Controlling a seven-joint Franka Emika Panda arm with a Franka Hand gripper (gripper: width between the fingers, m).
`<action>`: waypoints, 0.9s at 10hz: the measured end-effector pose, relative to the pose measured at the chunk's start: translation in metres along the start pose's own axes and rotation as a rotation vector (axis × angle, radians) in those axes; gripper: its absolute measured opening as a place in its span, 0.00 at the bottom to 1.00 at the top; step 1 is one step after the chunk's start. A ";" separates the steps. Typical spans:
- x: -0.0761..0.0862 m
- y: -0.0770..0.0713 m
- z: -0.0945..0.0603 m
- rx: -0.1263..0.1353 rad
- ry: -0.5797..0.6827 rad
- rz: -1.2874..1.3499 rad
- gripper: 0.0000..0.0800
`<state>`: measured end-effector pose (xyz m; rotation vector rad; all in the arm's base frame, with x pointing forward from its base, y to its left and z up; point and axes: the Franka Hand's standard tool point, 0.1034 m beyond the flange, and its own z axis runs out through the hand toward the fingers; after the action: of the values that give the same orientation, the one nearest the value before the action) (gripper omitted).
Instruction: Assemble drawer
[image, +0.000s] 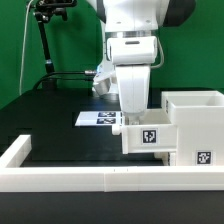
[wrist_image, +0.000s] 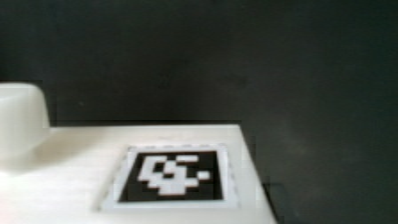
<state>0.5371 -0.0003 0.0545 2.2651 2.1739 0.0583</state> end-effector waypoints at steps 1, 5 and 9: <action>0.001 0.000 0.000 -0.004 -0.007 -0.019 0.06; 0.005 0.001 0.000 -0.007 -0.030 -0.075 0.06; 0.005 0.001 0.000 -0.008 -0.032 -0.056 0.06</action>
Offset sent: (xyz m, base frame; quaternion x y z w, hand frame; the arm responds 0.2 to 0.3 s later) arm -0.0025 0.0112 -0.0076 0.0292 -0.0350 -0.0895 0.9949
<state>0.5385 0.0043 0.0547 2.1837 2.2150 0.0304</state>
